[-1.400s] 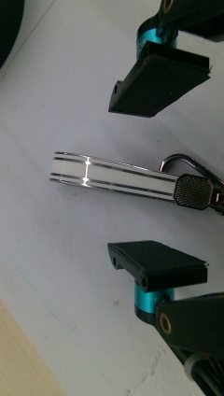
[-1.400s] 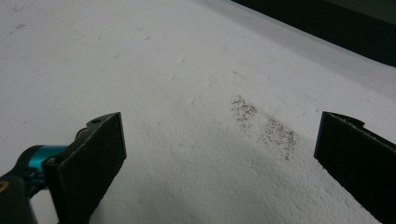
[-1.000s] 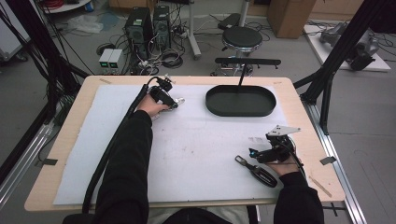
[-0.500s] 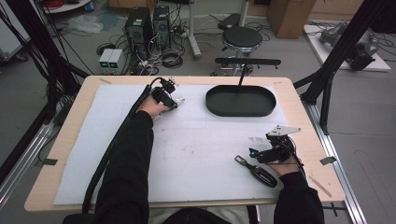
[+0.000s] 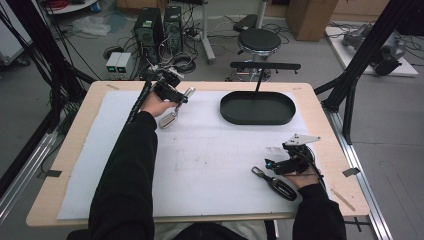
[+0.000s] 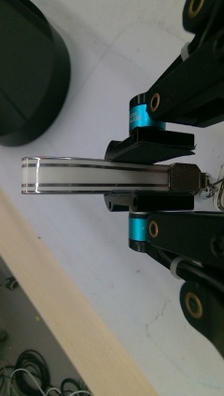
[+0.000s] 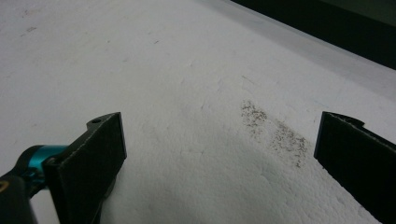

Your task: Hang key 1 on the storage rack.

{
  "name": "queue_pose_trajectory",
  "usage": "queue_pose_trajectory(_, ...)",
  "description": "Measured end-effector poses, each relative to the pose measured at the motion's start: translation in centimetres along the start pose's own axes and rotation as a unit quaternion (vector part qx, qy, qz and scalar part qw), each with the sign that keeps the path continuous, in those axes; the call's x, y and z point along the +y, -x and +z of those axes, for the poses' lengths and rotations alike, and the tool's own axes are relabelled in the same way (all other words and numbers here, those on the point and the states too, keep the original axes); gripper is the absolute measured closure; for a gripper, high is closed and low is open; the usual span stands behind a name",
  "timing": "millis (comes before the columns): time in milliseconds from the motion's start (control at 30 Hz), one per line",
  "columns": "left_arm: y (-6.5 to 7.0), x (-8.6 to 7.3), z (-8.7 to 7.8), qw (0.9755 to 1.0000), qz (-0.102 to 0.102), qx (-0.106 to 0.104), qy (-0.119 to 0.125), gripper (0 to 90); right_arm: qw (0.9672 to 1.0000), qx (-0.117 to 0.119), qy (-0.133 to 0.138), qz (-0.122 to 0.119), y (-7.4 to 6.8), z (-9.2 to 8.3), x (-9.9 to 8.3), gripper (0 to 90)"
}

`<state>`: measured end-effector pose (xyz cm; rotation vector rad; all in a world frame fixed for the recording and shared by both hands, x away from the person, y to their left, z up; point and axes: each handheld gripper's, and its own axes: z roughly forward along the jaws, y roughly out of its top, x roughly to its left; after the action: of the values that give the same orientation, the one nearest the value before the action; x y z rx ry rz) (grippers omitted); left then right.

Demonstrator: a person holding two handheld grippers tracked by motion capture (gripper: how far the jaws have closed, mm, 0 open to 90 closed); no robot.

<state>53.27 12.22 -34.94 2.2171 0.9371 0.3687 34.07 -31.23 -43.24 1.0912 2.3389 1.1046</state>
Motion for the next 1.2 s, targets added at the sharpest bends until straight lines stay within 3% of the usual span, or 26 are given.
queue_pose_trajectory(100,0.2,0.4,-1.1,0.9999,0.005,0.013,-0.004,75.1,1.0000,0.002,0.002,0.000,0.0,0.0,0.0,1.5)
queue_pose_trajectory(300,1.0,1.7,-3.6,0.9993,0.006,0.009,0.037,75.1,1.0000,-0.004,0.006,0.006,0.2,0.0,0.1,1.4)
queue_pose_trajectory(500,1.4,3.1,-5.0,0.9979,0.001,0.002,0.065,75.1,1.0000,-0.002,0.001,0.005,0.1,0.2,0.1,1.4)
queue_pose_trajectory(900,3.0,5.4,-6.4,0.9955,0.004,0.003,0.095,75.1,1.0000,-0.001,0.003,0.009,0.2,0.3,0.2,1.4)
queue_pose_trajectory(1200,4.8,7.1,-5.9,0.9943,0.017,0.004,0.105,75.0,1.0000,0.001,0.001,0.006,0.1,0.3,0.2,1.4)
